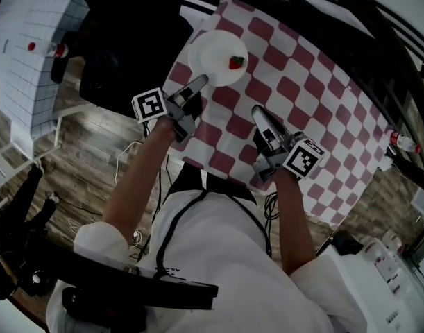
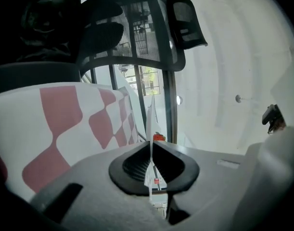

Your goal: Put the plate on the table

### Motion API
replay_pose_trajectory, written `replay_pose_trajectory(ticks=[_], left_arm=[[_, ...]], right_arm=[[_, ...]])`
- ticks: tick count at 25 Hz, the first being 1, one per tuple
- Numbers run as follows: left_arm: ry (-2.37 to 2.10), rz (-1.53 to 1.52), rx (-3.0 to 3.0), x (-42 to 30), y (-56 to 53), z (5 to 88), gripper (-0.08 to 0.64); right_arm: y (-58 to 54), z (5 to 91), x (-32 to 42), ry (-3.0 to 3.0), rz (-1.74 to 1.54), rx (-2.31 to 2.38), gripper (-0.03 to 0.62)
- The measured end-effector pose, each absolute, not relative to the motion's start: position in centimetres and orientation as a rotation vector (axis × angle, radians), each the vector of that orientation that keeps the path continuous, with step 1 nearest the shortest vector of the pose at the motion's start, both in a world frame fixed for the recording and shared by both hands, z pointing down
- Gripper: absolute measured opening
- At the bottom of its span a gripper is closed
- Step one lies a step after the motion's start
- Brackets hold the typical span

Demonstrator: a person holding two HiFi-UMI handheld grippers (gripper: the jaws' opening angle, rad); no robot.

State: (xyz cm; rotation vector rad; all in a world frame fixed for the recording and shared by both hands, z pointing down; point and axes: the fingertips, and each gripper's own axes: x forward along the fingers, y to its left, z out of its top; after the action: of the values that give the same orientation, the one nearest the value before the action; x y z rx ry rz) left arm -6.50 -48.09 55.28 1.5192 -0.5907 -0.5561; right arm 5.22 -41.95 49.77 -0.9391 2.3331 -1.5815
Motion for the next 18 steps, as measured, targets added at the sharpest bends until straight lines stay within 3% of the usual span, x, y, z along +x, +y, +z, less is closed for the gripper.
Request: replay_pose_trajectory(ticks=[18], left_arm=[[-0.602,-0.543,1.491,-5.4,-50.3,59.7,0.021]], right_arm=[[-44.0,54.2,5.1,2.329,-1.667,-0.888,0.008]])
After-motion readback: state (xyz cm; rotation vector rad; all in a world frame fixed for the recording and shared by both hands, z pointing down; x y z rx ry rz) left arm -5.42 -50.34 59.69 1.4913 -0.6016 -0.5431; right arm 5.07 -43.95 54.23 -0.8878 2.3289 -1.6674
